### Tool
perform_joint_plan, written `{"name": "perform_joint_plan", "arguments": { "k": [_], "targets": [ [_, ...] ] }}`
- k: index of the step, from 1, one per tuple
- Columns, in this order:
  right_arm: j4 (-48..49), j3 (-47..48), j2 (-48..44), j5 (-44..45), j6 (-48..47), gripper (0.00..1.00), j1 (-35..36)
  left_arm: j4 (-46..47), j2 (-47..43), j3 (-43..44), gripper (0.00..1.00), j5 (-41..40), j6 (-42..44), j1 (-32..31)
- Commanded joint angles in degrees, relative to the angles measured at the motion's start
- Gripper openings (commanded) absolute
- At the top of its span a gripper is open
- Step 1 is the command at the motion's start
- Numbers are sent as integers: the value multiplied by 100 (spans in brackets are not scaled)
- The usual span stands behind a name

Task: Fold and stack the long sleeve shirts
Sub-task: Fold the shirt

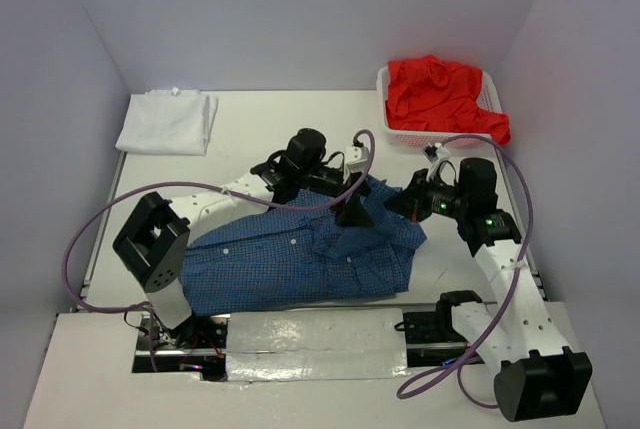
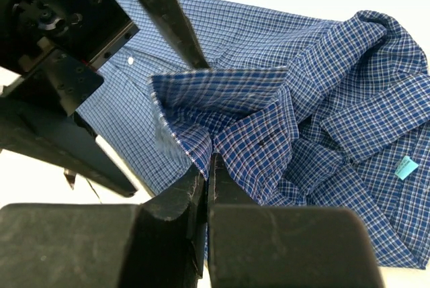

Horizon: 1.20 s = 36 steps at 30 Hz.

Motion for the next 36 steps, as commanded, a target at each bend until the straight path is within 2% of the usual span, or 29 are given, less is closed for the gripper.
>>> {"name": "perform_joint_plan", "arguments": {
  "k": [1, 2, 4, 7, 9, 10, 11, 12, 13, 14, 15, 16, 17, 18, 19, 21, 24, 28, 33, 36],
  "targets": [
    [-126, 315, -35, 151, -183, 0, 132, -253, -138, 239, 99, -572, 291, -33],
    [-144, 315, -44, 142, -192, 0, 176, -262, -77, 343, 99, -975, 229, -33],
    [-144, 298, -53, 99, -184, 0, 194, -271, -7, 450, 98, -1233, -16, -68],
    [-117, 254, -70, 63, -184, 0, 308, -254, 90, 582, 89, -1366, -17, -156],
    [-126, 254, -88, 63, -210, 0, 361, -219, 143, 591, 74, -1226, -17, -182],
    [-144, 262, -105, 63, -236, 0, 361, -244, 152, 582, 52, -1164, -9, -191],
    [-161, 271, -123, 63, -254, 0, 361, -280, 143, 564, 39, -1129, 9, -191],
    [-170, 297, -132, 72, -280, 1, 361, -323, 152, 556, 30, -1033, 61, -191],
    [-214, 306, -149, 72, -307, 16, 361, -385, 135, 538, 22, -980, 105, -191],
    [-240, 376, -176, 63, -376, 25, 361, -525, 117, 520, 9, -927, 114, -191],
    [-275, 412, -193, 46, -421, 35, 353, -596, 91, 520, 4, -831, 375, -191],
    [-363, 455, -202, 81, -465, 52, 352, -657, 21, 494, 0, -795, 422, -191],
    [-503, 552, -246, 220, -535, 61, 352, -736, -84, 442, 0, -655, 474, -174],
    [-504, 596, -264, 221, -579, 61, 352, -728, -85, 441, 0, -584, 483, -156],
    [-687, 684, -290, 317, -597, 67, 352, -702, -216, 345, 0, -514, 457, -147],
    [-959, 781, -377, 222, -649, 72, 326, -536, -444, 170, 0, -321, 326, -95],
    [-1189, 790, -500, -120, -623, 100, 326, -342, -603, 20, 0, -75, 63, -25],
    [-1023, 360, -510, -323, -561, 100, 335, 123, -709, -244, 0, 295, -307, -24],
    [-962, 385, -457, -183, -474, 100, 300, 194, -866, -314, 0, 550, -422, 142],
    [-795, 447, -562, -463, -316, 100, 115, 343, -1121, -542, 0, 515, -439, 318]
  ]
}}
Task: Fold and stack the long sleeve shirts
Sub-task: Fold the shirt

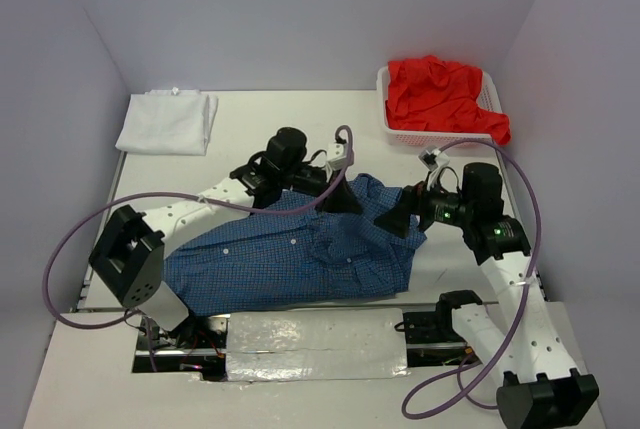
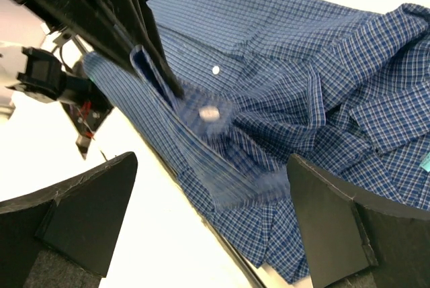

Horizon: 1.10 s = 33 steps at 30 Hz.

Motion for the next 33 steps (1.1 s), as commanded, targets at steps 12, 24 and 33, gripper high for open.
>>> {"name": "perform_joint_plan", "arguments": {
  "k": [12, 24, 33],
  "targets": [
    [-118, 912, -187, 939, 505, 100, -265, 1512, -689, -839, 0, 160, -689, 460],
    [601, -27, 234, 52, 646, 96, -55, 2365, -654, -1156, 0, 169, -1252, 539],
    [2404, -292, 868, -827, 999, 70, 252, 2303, -733, -1253, 0, 152, -1155, 539]
  ]
}}
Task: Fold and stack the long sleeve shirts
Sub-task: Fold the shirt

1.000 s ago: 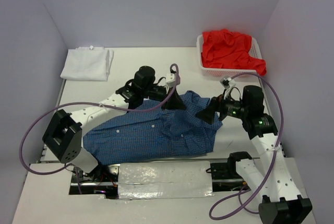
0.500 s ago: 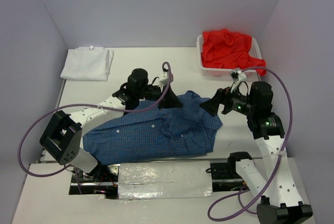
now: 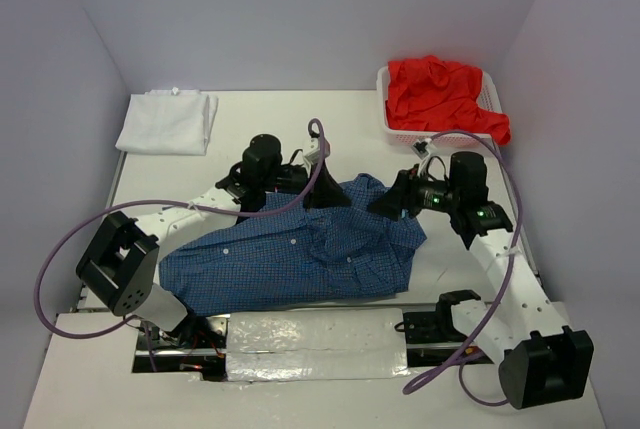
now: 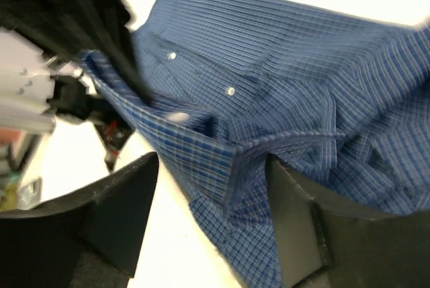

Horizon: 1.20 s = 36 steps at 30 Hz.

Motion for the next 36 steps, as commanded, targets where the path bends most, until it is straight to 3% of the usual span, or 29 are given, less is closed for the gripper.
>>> {"name": "perform_joint_plan", "arguments": {
  "k": [1, 2, 8, 9, 14, 24, 36],
  "targets": [
    [866, 80, 46, -517, -94, 67, 313, 404, -230, -33, 0, 97, -1, 21],
    [691, 132, 64, -570, -165, 53, 367, 413, -230, -16, 0, 88, -36, 21],
    [163, 396, -426, -860, -429, 14, 437, 291, -248, 265, 0, 201, -124, 30],
    [-117, 466, -542, -756, -482, 0, 455, 273, -256, 405, 0, 246, -150, 30],
    [-1286, 1511, -877, -605, -859, 0, 472, 317, -318, 696, 0, 299, -458, 12],
    [-3519, 3497, -640, -438, -1519, 0, 736, -342, -625, 1188, 0, 422, -608, -269],
    [-3697, 2983, -938, -746, -816, 0, 1351, -1846, -845, 1180, 0, 756, 403, -304]
  ]
}}
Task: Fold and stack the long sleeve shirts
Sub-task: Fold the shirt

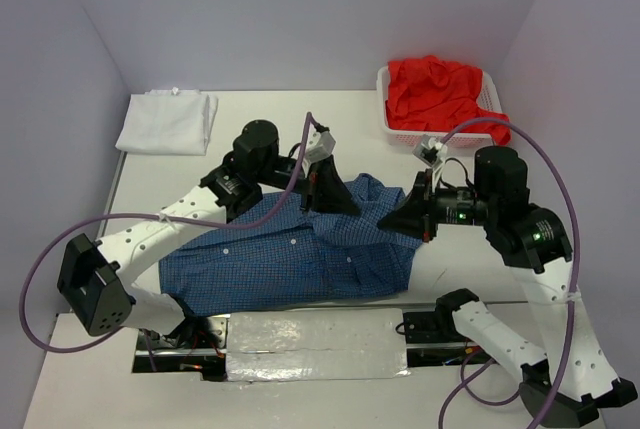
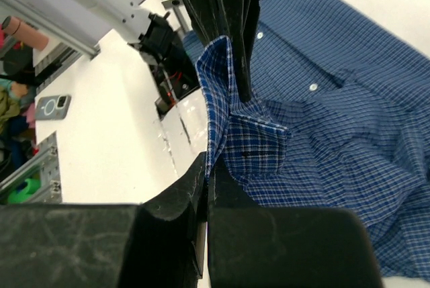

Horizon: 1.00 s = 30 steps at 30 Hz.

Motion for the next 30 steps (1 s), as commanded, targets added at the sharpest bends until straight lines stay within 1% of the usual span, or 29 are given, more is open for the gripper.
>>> {"name": "perform_joint_plan", "arguments": {
  "k": [1, 2, 4, 6, 8, 10, 12, 13, 15, 16, 17, 19, 21, 22, 23, 24, 27, 29, 30],
  "targets": [
    [-174, -280, -398, -516, 414, 0, 206, -618, -124, -72, 0, -22, 277, 240],
    [62, -699, -468, -490, 615, 0, 259, -304, -115, -264, 0, -40, 127, 301],
    [248, -1044, -443, -490, 775, 0, 320, 93, -106, -494, 0, -66, -372, 372],
    [476, -1300, -312, -420, 828, 0, 338, 279, -80, -732, 0, -258, -463, 460],
    [705, -1371, -214, 0, 793, 0, 329, 52, -10, -802, 0, -478, -226, 503],
    [1205, -1476, 5, 414, 819, 0, 329, -63, 60, -872, 0, -751, -112, 539],
    [1740, -1503, 242, 749, 819, 0, 329, 68, 175, -1013, 0, -935, -111, 626],
    [1865, -1477, 530, 836, 776, 0, 329, 199, 218, -1031, 0, -1215, -138, 670],
    [2050, -1293, 839, 1257, 636, 0, 312, 340, 333, -1057, 0, -1445, -85, 811],
    [2086, -1240, 1137, 1433, 426, 0, 303, 428, 368, -1049, 0, -1681, 89, 864],
    [2164, -1161, 1279, 1826, 319, 0, 303, 438, 420, -1049, 0, -1814, 213, 873],
    [2279, -1108, 1673, 2207, 48, 0, 303, 560, 500, -1092, 0, -2147, 564, 882],
    [2507, -1072, 1929, 2514, -94, 0, 303, 683, 675, -1127, 0, -2281, 723, 882],
    [2552, -1046, 2061, 2586, -112, 0, 286, 736, 737, -1154, 1, -2325, 767, 882],
    [2648, -1003, 2297, 2612, -365, 0, 303, 850, 859, -1180, 4, -2395, 802, 882],
    [2692, -976, 2413, 2647, -411, 0, 303, 912, 921, -1189, 10, -2430, 881, 882],
    [2956, -958, 2791, 2657, -525, 0, 303, 1158, 1159, -1216, 20, -2492, 1057, 882],
    [3131, -967, 2984, 2735, -587, 0, 294, 1202, 1351, -1154, 18, -2597, 1189, 882],
    [3193, -976, 3037, 2788, -613, 0, 303, 1229, 1405, -1137, 15, -2632, 1389, 882]
  ]
}}
